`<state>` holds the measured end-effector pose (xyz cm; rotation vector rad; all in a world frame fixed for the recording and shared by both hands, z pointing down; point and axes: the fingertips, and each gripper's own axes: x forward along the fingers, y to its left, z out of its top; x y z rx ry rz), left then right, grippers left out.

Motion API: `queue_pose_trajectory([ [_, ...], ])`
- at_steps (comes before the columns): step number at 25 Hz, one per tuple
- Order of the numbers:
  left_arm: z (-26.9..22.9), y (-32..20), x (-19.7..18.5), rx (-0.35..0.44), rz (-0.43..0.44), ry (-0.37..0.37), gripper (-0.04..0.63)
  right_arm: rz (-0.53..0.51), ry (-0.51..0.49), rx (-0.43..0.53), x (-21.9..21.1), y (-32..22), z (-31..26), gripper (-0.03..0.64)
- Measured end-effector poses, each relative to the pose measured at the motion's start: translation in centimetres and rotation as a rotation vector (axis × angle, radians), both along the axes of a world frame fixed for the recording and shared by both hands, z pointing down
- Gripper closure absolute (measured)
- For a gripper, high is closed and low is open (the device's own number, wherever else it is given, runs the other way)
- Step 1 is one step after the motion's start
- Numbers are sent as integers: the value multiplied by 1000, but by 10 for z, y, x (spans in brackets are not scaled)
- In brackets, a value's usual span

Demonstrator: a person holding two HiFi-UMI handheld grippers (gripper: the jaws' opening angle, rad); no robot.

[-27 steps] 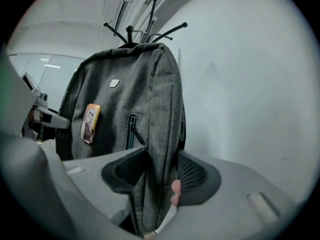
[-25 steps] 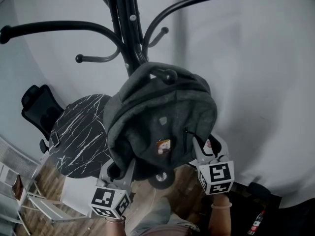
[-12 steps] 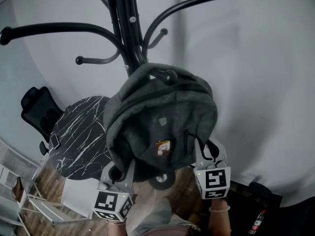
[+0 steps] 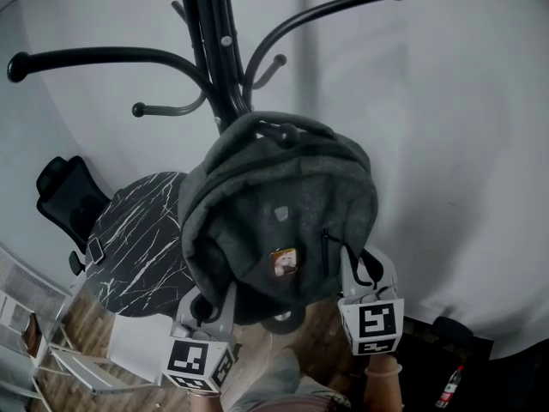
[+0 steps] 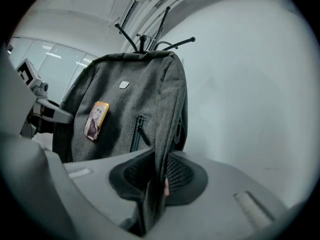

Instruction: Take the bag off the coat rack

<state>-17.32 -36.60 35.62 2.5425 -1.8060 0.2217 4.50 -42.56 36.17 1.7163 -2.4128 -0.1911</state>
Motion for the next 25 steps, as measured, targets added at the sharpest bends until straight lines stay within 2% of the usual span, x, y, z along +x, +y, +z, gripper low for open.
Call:
queue_pose_trajectory([
  [17, -22, 25, 15, 47, 13, -20, 509, 8, -19, 45, 15, 31, -21, 568],
  [25, -32, 43, 24, 58, -9, -21, 509, -1, -29, 61, 23, 49, -26, 568],
])
